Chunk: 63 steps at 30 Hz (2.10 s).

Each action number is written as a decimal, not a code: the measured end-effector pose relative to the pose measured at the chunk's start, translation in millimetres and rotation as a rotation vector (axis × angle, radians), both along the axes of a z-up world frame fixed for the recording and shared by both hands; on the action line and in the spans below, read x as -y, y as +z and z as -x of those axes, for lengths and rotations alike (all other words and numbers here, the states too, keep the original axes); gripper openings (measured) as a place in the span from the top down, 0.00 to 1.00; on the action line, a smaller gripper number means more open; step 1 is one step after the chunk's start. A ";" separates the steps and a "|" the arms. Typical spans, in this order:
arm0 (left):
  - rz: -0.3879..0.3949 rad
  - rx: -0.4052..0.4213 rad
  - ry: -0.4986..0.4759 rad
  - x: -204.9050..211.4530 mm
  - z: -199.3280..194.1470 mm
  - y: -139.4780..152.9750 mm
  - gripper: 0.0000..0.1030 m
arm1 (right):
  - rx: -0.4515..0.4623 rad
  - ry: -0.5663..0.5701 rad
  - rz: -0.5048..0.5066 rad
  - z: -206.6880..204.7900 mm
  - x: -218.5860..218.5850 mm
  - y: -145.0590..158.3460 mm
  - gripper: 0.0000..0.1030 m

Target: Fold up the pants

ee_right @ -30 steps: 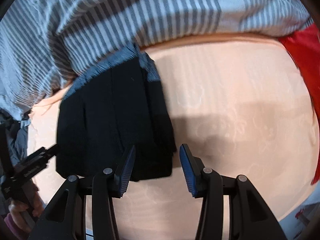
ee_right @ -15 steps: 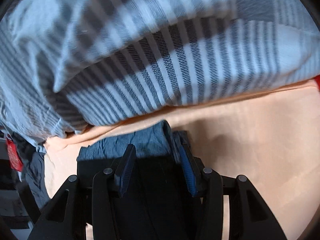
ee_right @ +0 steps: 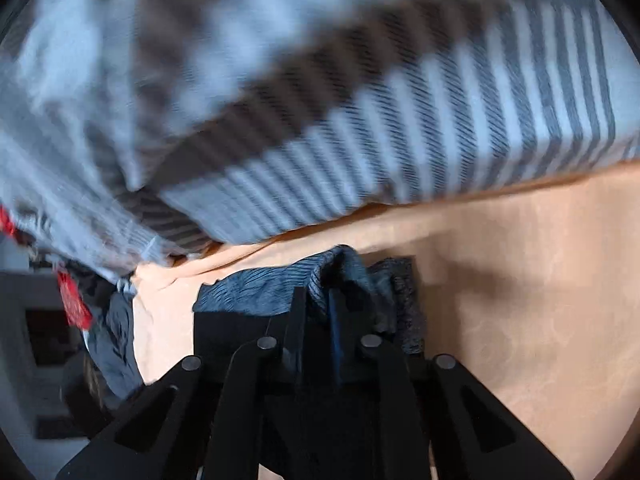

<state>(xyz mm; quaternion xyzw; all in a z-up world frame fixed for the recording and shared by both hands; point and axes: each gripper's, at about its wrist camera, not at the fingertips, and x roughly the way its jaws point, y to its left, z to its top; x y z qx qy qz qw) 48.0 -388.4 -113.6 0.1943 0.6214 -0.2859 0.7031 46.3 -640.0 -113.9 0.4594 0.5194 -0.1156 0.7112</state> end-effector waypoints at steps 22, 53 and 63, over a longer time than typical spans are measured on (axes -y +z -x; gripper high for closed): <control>0.024 -0.046 -0.084 69.1 58.5 -6.2 0.14 | 0.151 0.018 -0.229 23.5 33.8 -18.9 0.83; 0.005 -0.017 -0.107 52.4 96.3 -18.6 0.14 | 0.277 -0.105 -0.301 55.7 43.2 -8.0 0.92; 0.015 -0.010 -0.103 56.1 96.5 -13.3 0.14 | 0.049 0.026 -0.142 16.0 12.8 -38.6 1.00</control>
